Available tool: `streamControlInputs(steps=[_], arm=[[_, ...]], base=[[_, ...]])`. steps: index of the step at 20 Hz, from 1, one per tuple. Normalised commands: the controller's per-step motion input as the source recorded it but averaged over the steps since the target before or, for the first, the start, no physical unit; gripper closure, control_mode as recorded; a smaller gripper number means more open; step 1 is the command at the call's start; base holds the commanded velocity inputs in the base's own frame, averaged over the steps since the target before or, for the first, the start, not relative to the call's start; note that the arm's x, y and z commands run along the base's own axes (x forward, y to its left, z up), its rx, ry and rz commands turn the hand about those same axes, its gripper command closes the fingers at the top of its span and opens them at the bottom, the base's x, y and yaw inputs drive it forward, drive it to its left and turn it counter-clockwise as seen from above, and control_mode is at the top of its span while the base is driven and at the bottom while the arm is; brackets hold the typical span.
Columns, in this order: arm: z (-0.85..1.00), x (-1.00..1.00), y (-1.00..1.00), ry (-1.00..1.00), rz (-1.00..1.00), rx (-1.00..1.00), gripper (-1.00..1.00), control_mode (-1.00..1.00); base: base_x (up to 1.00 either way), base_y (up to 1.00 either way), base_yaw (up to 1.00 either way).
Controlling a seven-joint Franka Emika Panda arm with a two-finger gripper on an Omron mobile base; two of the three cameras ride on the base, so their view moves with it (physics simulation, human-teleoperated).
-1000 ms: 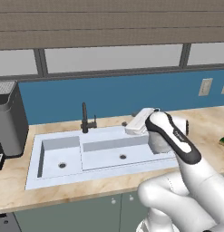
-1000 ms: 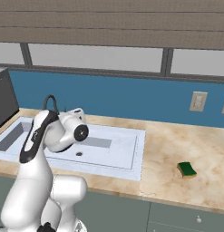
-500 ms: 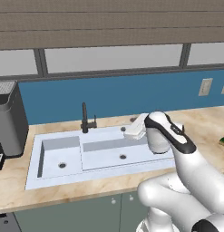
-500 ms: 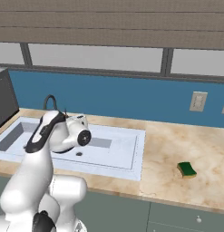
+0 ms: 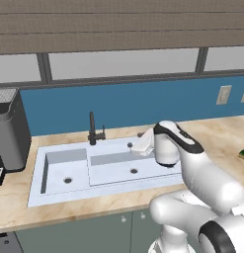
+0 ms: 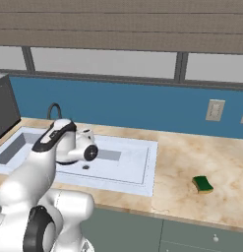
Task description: Soak the sponge with water for a few seconds and then drop it inside the sink.
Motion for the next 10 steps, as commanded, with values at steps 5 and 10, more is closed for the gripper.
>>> streamControlInputs(steps=[5, 10], arm=[[0.0, 0.21, 0.21, 0.01, 0.0, 0.0, -1.0, -1.0], [0.0, 0.27, 0.12, 0.0, 0.0, 0.0, -1.0, -1.0]], base=[[0.0, 0.0, 0.0], [0.0, 0.0, 0.0]])
